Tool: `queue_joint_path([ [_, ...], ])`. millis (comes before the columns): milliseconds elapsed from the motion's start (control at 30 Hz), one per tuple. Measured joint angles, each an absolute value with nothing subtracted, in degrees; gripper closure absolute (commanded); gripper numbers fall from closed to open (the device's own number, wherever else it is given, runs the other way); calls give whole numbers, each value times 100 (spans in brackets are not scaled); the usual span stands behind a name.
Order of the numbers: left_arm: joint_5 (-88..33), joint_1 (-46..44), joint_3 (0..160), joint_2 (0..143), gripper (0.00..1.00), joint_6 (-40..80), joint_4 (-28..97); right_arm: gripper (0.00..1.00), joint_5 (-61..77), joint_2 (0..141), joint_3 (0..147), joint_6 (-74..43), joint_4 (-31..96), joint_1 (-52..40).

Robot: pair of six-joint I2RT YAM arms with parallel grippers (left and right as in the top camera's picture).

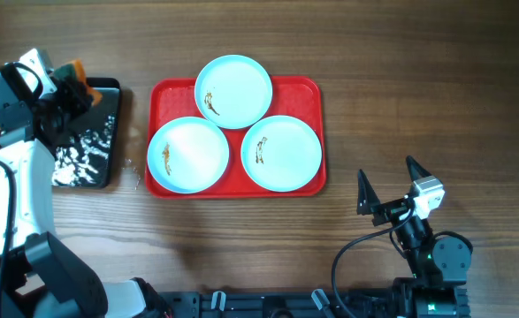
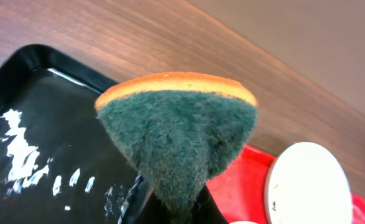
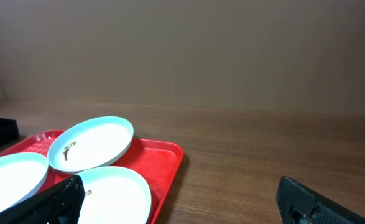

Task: Clean dirty plates on tray and stack at the side
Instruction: 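Lift the sponge with the left gripper and raise it above the tray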

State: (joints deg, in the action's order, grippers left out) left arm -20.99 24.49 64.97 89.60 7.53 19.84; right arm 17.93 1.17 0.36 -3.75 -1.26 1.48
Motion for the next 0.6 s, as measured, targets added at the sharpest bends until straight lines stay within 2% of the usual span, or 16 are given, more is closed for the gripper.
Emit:
queue_joint_path([
  [167,-1682,2797,6296,9671,96,746,1929,0,1793,117,36,-375,-128,148],
  [267,-2174,3218,6270,9828,96,733,1785,0,1793,117,36,-375,-128,148],
  [333,-2947,3551,6270,9828,96,731,1708,0,1793,117,36,-375,-126,148],
  [600,-3614,3629,6270,9828,96,731,1710,0,1793,117,36,-373,-126,148],
])
